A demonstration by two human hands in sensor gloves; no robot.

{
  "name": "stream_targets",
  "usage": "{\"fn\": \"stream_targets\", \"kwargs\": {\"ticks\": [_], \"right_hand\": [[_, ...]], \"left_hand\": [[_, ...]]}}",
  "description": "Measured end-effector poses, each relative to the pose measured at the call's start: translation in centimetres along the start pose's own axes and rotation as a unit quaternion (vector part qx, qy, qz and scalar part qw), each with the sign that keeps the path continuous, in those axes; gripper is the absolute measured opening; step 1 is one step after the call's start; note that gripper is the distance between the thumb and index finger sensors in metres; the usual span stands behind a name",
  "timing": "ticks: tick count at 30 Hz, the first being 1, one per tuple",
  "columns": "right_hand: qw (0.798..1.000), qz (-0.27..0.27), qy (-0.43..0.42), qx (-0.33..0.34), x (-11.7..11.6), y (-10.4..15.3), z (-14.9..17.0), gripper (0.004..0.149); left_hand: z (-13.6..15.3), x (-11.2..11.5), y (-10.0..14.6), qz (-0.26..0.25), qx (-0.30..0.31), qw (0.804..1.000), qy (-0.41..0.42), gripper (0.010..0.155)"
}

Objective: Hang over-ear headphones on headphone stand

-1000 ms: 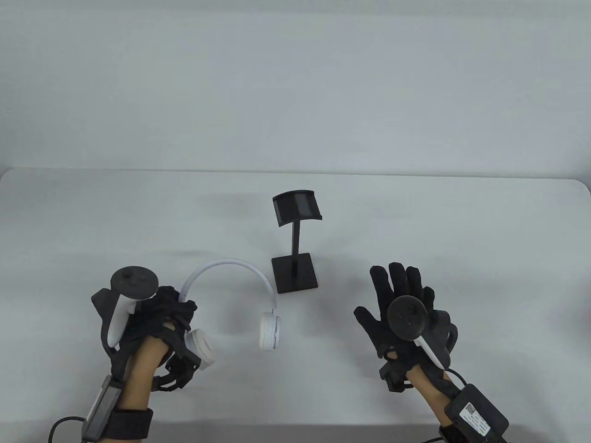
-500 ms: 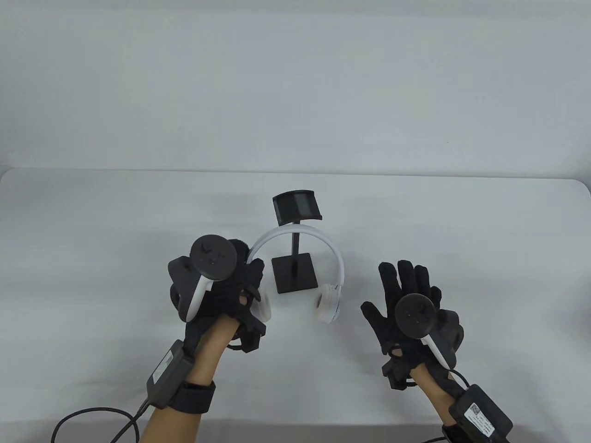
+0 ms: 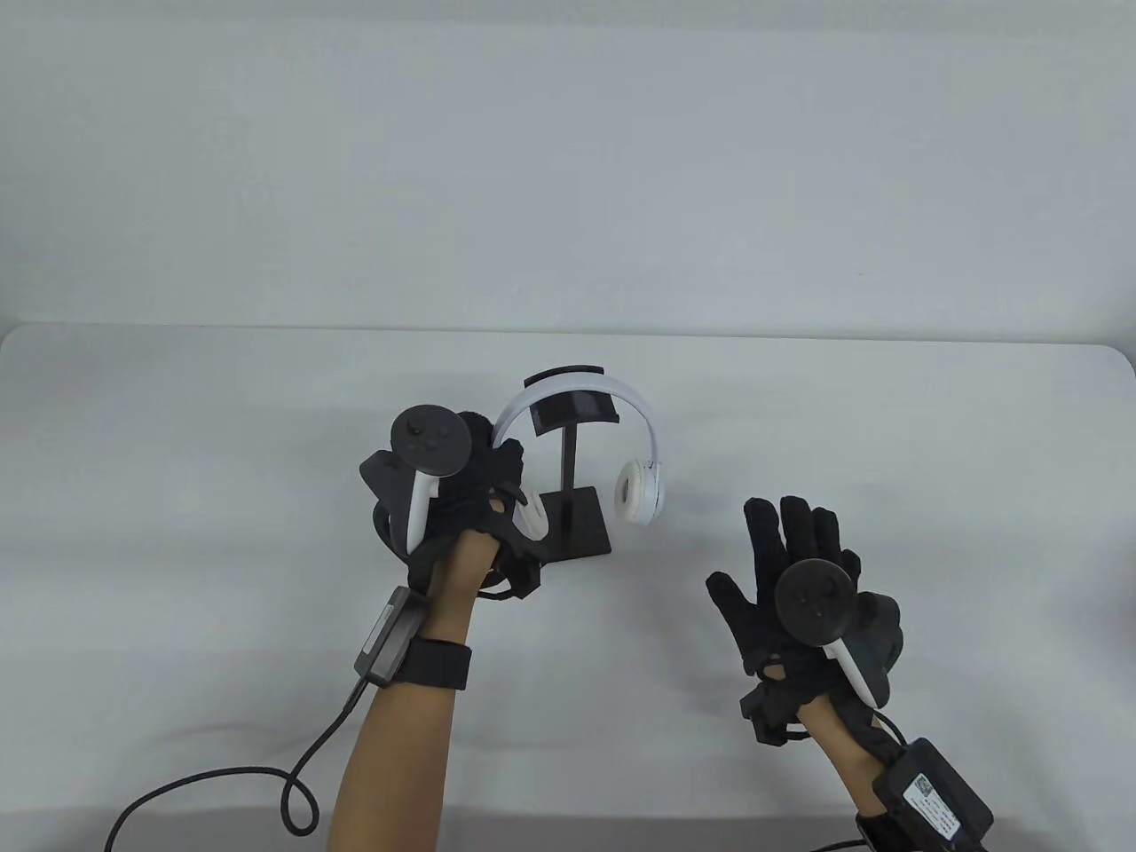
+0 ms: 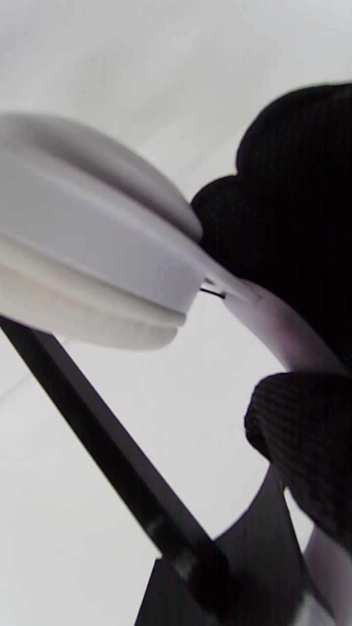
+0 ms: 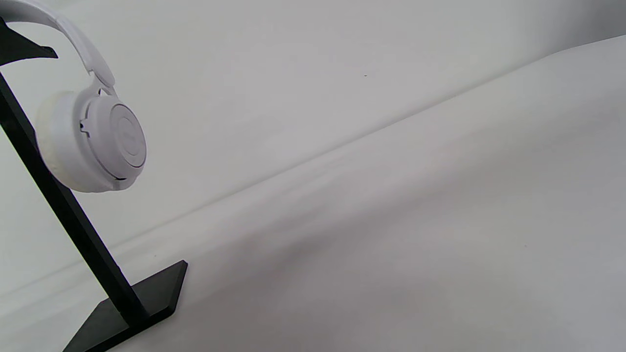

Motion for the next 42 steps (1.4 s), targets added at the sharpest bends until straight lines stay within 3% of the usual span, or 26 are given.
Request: {"fn": "stream_targets", "kwargs": {"ticks": [8, 28, 34, 42], "right_hand": [[1.000, -0.001, -0.001, -0.002, 0.1, 0.0, 0.1, 0.082], [1.000, -0.005, 0.004, -0.005, -0.1, -0.1, 0.1, 0.082], [1.000, -0.005, 0.004, -0.004, -0.2, 0.0, 0.1, 0.082], [1.000, -0.004, 0.005, 0.001, -0.3, 0.2, -0.1, 0.082]], "left_hand": [[0.7, 0.5, -1.4, -0.003, -0.015, 1.000, 0.007, 0.056], [1.3, 1.2, -2.2, 0.026, -0.024, 0.999, 0.026, 0.059], [1.2, 1.3, -1.9, 0.035, -0.018, 0.999, 0.023, 0.069], [0.3, 0.9, 0.6, 0.033, 0.006, 0.999, -0.028, 0.082]]}}
Point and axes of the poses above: the tracker on the back of each hand, its own z axis roughly to the little-finger side, its own y axis roughly from the fingertips to the wrist, x = y × z, the point moved 2 cm from there along -y, roughly from the wrist to the fingertips, and after that the axes turned 15 degrees about z, right-handed, at the moved point
